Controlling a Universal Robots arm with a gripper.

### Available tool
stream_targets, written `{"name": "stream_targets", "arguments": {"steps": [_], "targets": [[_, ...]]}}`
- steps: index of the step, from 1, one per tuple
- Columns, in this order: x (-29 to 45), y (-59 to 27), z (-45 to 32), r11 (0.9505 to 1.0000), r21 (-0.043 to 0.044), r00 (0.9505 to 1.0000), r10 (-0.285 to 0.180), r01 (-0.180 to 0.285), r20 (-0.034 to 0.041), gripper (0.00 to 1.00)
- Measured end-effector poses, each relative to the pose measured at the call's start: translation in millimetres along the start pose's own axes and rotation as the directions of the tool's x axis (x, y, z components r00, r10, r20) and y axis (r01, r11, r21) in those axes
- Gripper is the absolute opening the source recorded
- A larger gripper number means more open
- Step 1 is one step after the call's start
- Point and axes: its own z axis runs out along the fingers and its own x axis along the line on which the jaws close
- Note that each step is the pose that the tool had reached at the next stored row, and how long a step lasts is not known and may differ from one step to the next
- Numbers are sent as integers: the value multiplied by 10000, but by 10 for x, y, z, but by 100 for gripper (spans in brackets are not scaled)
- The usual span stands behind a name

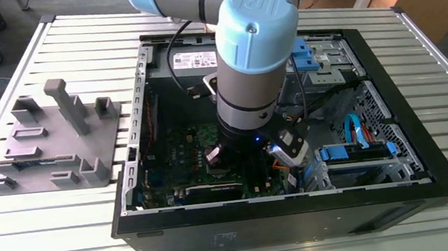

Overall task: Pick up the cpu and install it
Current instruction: 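Install the first cpu locking lever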

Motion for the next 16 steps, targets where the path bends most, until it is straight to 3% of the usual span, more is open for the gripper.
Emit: {"name": "stream_targets", "arguments": {"steps": [7, 16], "targets": [[22, -65, -1, 10000, -32, 10000, 0, 0, 13, 11], [29, -82, 7, 10000, -56, 10000, 1, -1, 22, 11]]}}
